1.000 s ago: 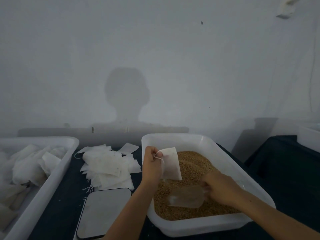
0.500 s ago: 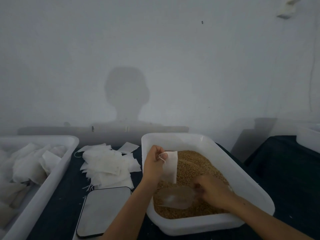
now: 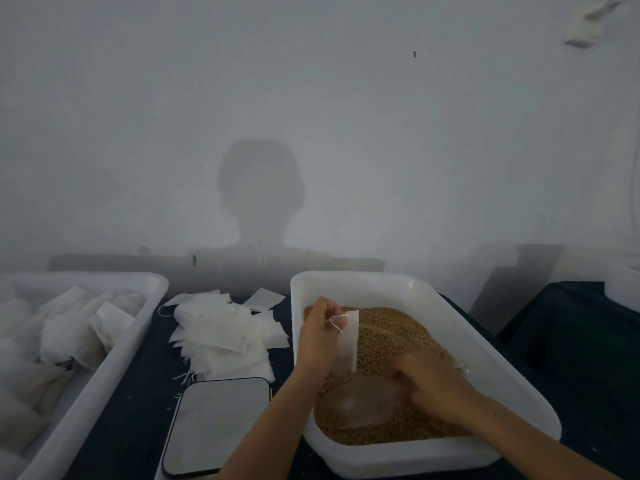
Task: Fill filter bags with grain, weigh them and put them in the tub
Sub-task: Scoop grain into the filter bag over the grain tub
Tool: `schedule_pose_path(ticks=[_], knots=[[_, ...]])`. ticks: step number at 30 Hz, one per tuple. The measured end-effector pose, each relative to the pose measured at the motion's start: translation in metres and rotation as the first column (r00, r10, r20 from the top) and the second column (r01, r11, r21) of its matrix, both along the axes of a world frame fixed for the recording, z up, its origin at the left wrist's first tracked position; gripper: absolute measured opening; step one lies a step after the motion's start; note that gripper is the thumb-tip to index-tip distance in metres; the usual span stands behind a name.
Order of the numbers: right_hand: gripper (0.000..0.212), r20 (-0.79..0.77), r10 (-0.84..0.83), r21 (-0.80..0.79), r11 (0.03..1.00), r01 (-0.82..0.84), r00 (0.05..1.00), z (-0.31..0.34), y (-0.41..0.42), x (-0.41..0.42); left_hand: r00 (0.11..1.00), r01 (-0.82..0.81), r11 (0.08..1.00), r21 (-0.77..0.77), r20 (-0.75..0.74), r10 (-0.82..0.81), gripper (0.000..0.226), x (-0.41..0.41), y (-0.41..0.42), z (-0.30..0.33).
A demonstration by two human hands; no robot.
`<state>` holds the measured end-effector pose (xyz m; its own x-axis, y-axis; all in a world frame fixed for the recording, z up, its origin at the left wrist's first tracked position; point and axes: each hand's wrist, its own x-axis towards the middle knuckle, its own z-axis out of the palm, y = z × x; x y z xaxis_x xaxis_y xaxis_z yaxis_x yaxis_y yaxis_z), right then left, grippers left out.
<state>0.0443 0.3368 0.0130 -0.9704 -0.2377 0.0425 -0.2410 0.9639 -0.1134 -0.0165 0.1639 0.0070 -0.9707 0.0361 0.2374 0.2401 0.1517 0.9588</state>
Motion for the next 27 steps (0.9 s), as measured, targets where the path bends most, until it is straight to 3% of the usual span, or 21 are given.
schedule_pose_path(ticks=[3, 7, 11, 14, 17, 22, 27], knots=[[0.008, 0.064, -0.028, -0.075, 0.997, 0.033, 0.998, 0.01, 0.012, 0.001, 0.999, 0.033, 0.994, -0.105, -0.022, -0.036, 0.03, 0.001, 0.002, -0.002], [0.022, 0.185, -0.083, -0.21, 0.97, 0.122, 0.979, 0.039, 0.032, 0.012, 0.999, 0.028, 0.975, -0.221, -0.035, -0.036, 0.04, 0.003, 0.007, -0.009], [0.018, 0.097, -0.184, -0.205, 0.958, 0.201, 0.978, 0.065, 0.049, 0.015, 0.998, 0.051, 0.935, -0.352, -0.02, -0.061, 0.038, 0.003, 0.011, -0.013], [0.016, -0.023, -0.257, -0.16, 0.955, 0.25, 0.966, 0.072, 0.049, 0.011, 0.995, 0.07, 0.899, -0.432, -0.034, -0.094, 0.037, 0.003, 0.011, -0.01], [0.015, -0.104, -0.266, -0.085, 0.962, 0.258, 0.958, 0.076, 0.041, 0.005, 0.99, 0.122, 0.902, -0.415, -0.014, -0.14, 0.036, 0.005, 0.012, -0.007], [0.018, -0.206, -0.203, 0.069, 0.973, 0.221, 0.957, 0.081, 0.03, -0.001, 0.986, 0.138, 0.904, -0.405, -0.027, -0.162, 0.038, 0.005, 0.011, -0.006], [0.02, -0.369, -0.072, 0.268, 0.946, 0.181, 0.926, 0.087, 0.022, -0.002, 0.985, 0.109, 0.877, -0.469, -0.068, -0.158, 0.02, 0.002, 0.01, -0.009]])
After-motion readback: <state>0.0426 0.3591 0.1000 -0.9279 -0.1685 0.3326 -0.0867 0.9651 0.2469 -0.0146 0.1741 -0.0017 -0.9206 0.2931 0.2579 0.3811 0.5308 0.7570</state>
